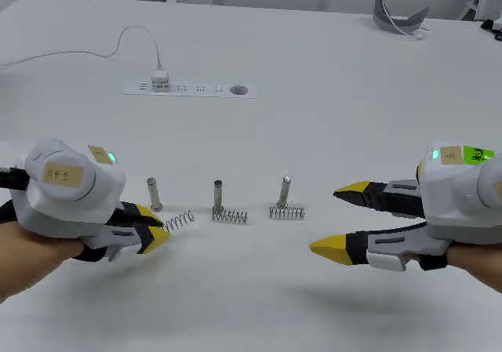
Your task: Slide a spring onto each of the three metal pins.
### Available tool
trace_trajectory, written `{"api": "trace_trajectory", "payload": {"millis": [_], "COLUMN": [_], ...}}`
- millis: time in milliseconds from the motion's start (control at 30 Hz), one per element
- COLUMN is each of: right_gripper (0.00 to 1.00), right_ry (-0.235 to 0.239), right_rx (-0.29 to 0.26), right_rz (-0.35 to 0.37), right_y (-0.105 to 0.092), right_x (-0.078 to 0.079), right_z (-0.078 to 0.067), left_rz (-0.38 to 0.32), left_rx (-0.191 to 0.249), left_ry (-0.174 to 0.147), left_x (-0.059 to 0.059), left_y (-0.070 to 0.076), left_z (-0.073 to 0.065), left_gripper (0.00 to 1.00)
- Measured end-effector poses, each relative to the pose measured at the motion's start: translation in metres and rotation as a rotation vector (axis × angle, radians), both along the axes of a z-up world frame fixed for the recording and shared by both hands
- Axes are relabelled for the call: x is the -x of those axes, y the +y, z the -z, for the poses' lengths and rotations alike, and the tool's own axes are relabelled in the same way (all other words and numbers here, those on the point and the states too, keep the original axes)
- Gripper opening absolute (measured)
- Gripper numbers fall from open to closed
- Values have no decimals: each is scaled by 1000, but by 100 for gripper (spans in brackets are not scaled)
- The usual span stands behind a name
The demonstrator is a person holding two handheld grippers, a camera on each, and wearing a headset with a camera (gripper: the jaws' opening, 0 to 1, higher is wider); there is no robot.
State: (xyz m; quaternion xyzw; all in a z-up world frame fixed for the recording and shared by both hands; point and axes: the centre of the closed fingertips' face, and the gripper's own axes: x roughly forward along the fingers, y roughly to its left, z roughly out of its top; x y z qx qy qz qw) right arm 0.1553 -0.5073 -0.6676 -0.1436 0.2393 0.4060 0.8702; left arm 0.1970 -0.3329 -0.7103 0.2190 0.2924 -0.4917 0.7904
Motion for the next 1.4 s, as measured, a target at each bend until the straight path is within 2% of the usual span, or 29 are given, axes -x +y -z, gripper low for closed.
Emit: {"api": "trace_trajectory", "payload": {"millis": [100, 167, 467, 767, 967, 1167, 1400], "right_gripper": [54, 54, 51, 47, 42, 34, 30], "right_ry": [7, 16, 35, 20, 18, 26, 34], "right_rx": [0, -28, 23, 18, -1, 3, 1], "right_rz": [-24, -48, -154, -213, -257, -298, -332], "right_y": [7, 16, 42, 60, 75, 85, 95], "right_x": [1, 3, 9, 4, 3, 5, 9], "right_z": [0, -4, 6, -4, -10, -7, -6], "left_rz": [17, 34, 87, 137, 175, 201, 251], "left_rx": [7, 12, 28, 49, 71, 85, 104], "left_ry": [-4, -10, -23, -33, -47, -58, -75], "left_x": [5, 8, 18, 30, 36, 41, 49], "left_y": [-4, -7, -20, -33, -41, -48, -57], "left_z": [-2, -4, -10, -16, -22, -27, -36], "left_gripper": [10, 10, 10, 10, 10, 10, 10]}}
